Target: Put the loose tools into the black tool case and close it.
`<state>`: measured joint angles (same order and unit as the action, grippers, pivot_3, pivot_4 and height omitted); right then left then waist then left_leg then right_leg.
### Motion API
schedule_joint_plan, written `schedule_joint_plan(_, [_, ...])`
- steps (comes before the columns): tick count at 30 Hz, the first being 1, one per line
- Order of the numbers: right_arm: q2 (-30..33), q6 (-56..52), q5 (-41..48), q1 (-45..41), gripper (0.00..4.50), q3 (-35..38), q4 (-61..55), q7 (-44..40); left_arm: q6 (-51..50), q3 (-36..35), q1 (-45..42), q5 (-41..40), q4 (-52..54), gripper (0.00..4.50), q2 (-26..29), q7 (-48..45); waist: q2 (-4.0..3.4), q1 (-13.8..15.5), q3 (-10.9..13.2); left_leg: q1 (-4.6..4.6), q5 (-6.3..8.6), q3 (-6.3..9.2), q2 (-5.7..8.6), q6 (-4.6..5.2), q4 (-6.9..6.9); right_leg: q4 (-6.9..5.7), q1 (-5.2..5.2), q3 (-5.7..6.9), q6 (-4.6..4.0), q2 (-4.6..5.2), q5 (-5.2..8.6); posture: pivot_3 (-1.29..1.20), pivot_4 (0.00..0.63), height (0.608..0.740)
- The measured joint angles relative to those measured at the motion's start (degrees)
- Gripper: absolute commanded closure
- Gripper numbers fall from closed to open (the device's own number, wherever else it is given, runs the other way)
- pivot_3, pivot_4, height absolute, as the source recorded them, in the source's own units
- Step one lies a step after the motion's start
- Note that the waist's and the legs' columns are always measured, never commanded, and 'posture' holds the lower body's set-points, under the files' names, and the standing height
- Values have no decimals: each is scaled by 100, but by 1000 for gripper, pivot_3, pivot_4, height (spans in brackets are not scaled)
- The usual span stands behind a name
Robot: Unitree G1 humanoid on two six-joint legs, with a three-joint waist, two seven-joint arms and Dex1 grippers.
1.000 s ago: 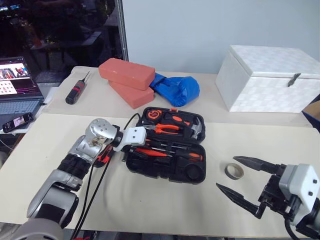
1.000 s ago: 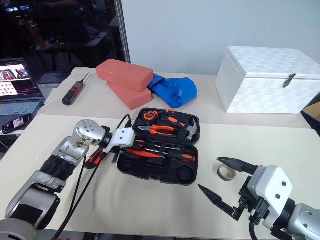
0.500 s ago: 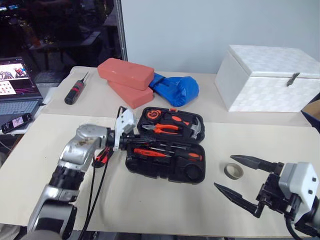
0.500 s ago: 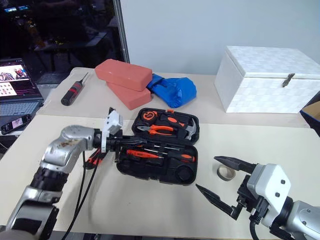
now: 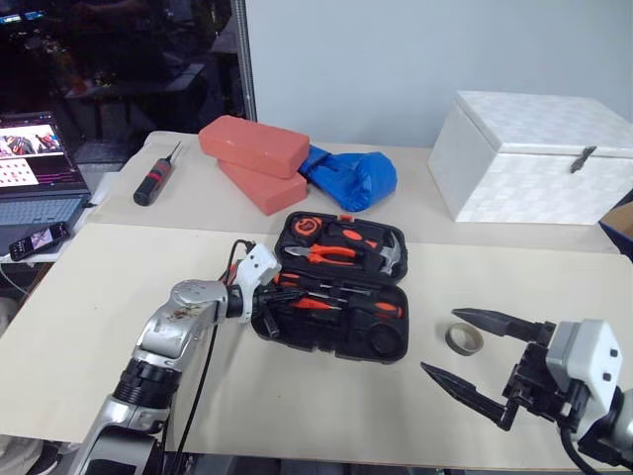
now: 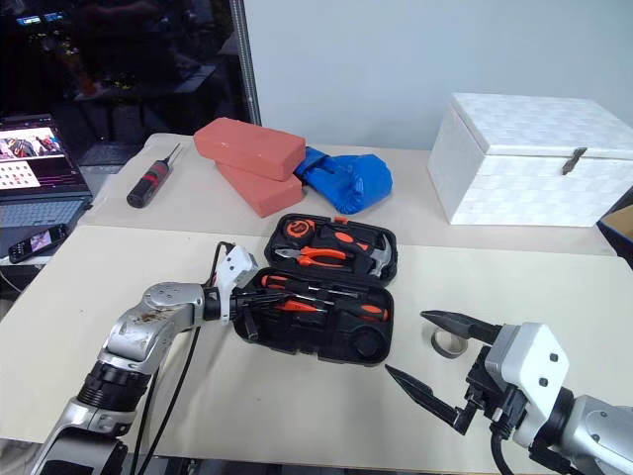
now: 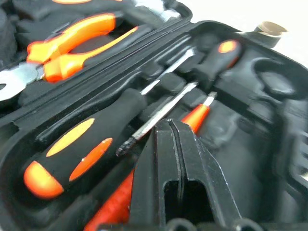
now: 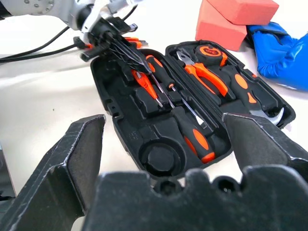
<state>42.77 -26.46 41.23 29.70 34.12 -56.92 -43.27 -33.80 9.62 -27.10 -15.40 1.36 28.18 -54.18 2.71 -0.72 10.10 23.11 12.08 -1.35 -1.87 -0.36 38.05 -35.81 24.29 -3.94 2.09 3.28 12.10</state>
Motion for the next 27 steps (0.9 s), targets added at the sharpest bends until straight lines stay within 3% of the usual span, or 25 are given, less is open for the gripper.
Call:
schedule_joint_plan(12, [-6,1,0,4,0,-22,-1,18,848,581,-139,767,-211,4480,294,176,-13,-16,-20,-29,1,-3,0,-1,0,0,-18,-4,-5,3,-1,0,150,740])
schedule_joint_plan(16, [1,1,-40,-126,0,-203,18,19,1088,251,-14,624,-360,4480,170,232,-25,-31,-30,-27,1,-3,-2,-1,0,-1,-11,-4,-7,3,-2,0,150,740])
schedule_joint_plan(20, [36,29,-34,-381,0,-277,141,-40,454,-942,274,-431,149,3381,-206,677,7,-40,-10,-4,0,-1,-11,0,0,-3,6,0,-7,-3,-6,0,150,740])
schedule_joint_plan(23, [95,82,2,-592,0,-410,339,-199,-247,-1923,467,-754,831,2257,149,1270,3,-68,-12,-7,1,0,-8,0,-11,-1,5,0,28,-4,-16,0,150,740])
schedule_joint_plan(27, [173,115,3,-888,0,-548,633,-440,-1128,-2371,914,-742,1067,782,572,1833,5,-18,-10,-4,2,2,-2,0,-16,2,6,1,34,0,-7,0,150,740])
